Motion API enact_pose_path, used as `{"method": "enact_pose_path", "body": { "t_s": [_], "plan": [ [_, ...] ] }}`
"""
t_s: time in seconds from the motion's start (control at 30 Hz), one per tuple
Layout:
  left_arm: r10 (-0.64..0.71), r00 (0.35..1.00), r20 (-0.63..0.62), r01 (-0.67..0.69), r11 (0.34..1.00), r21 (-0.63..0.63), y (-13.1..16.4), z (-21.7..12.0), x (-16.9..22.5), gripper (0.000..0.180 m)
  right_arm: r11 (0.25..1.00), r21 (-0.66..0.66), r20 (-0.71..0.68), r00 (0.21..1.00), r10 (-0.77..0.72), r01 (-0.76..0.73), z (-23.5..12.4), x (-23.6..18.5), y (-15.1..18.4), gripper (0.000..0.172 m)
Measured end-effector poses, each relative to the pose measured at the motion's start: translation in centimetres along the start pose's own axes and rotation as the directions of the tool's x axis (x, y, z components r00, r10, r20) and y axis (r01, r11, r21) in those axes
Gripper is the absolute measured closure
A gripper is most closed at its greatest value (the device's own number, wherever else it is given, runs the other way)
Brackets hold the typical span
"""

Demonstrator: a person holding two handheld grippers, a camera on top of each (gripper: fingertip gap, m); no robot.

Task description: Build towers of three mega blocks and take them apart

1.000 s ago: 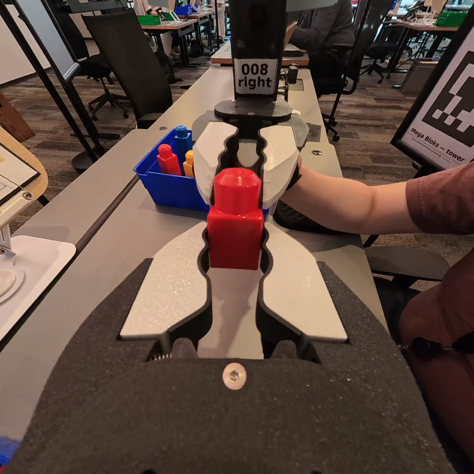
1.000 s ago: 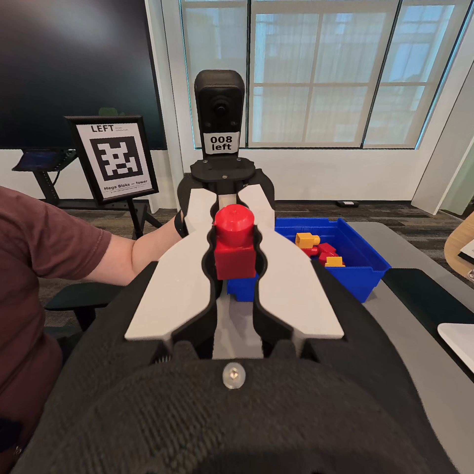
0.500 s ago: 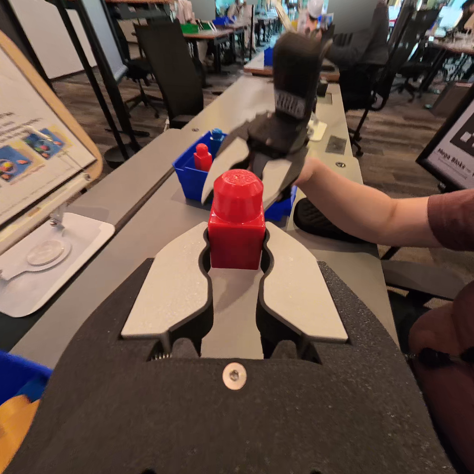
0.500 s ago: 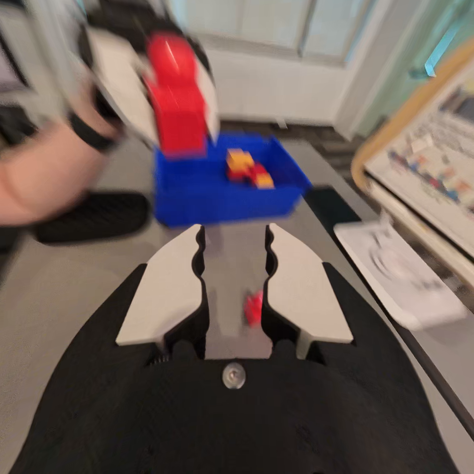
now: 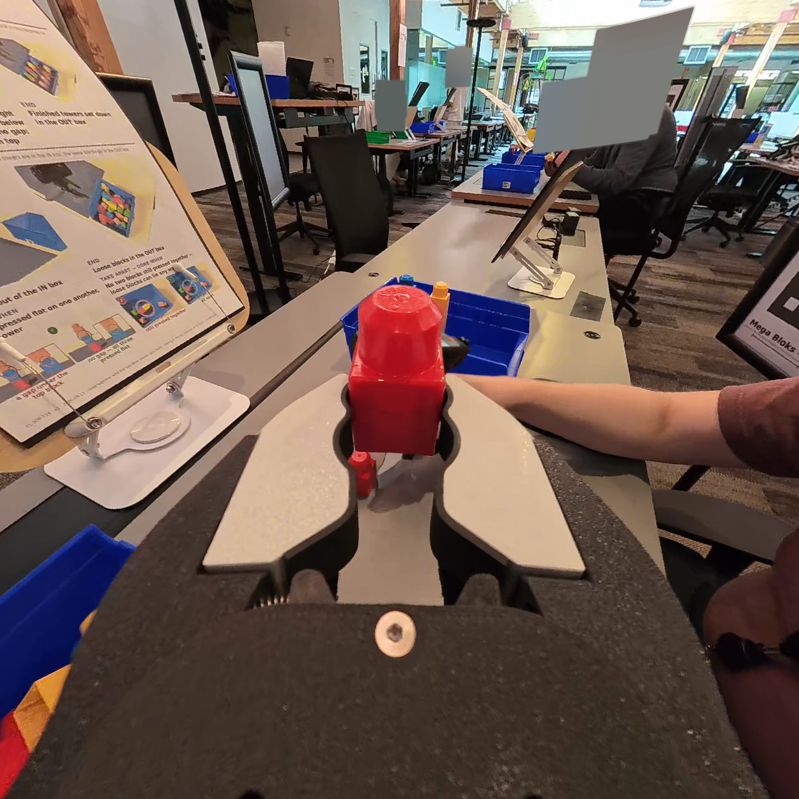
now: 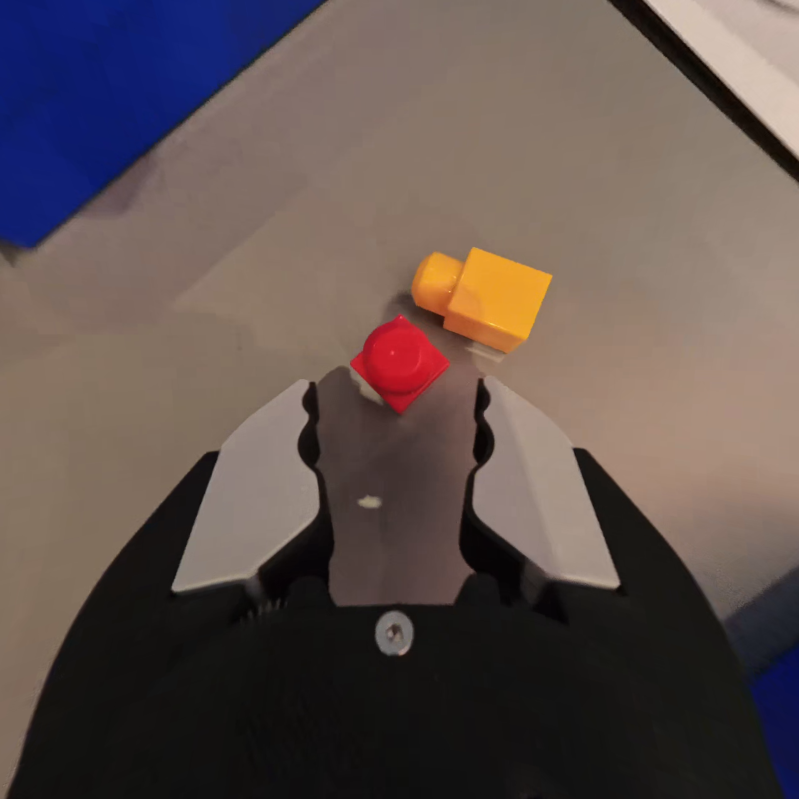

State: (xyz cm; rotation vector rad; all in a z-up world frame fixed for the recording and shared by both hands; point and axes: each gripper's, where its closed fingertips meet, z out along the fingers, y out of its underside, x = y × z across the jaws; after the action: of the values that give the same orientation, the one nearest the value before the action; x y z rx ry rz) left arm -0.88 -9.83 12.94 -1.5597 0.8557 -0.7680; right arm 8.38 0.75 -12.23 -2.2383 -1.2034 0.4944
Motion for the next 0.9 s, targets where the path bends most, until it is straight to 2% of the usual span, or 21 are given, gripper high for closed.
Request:
{"method": "enact_pose_path", "body": {
  "t_s": [0.13, 0.23, 0.33, 0.53, 0.67, 0.77, 0.9],
  "plan": [
    [0.001, 1.000, 0.019, -0.001, 1.000, -0.002, -0.1, -0.1, -0.1, 0.145, 0.998, 0.064, -0.189, 0.981, 0.036, -0.024, 0.1, 0.3, -0.8, 0.089],
    [-0.007, 1.000, 0.017, 0.007, 1.000, 0.007, -0.4, -0.2, 0.0, 0.145, 0.992, 0.124, -0.257, 0.965, 0.056, -0.024, 0.8, 0.7, -1.4, 0.100],
    [-0.003, 1.000, 0.021, 0.003, 1.000, 0.001, -0.3, -0.4, 0.1, 0.145, 0.998, 0.062, -0.311, 0.950, 0.042, -0.024, 1.9, 1.6, 0.0, 0.101],
    [-0.003, 1.000, 0.011, 0.003, 1.000, 0.002, -0.4, -0.6, 0.3, 0.145, 1.000, -0.015, -0.328, 0.944, 0.019, -0.025, 1.4, 3.3, 1.1, 0.107],
    [-0.012, 1.000, 0.001, 0.012, 1.000, -0.007, -0.2, -0.5, 0.3, 0.145, 0.995, -0.001, -0.263, 0.960, 0.098, -0.102, 1.1, 3.9, 1.6, 0.112],
    [-0.010, 1.000, 0.004, 0.010, 1.000, -0.027, 0.1, -0.1, 0.3, 0.145, 0.994, -0.043, -0.278, 0.957, 0.080, -0.096, 1.2, 4.5, 2.3, 0.112],
    [-0.015, 1.000, -0.011, 0.015, 0.999, -0.034, 0.3, 0.3, 0.4, 0.145, 0.998, 0.010, -0.226, 0.972, 0.067, -0.067, 1.4, 4.0, 1.5, 0.119]
  ]
}}
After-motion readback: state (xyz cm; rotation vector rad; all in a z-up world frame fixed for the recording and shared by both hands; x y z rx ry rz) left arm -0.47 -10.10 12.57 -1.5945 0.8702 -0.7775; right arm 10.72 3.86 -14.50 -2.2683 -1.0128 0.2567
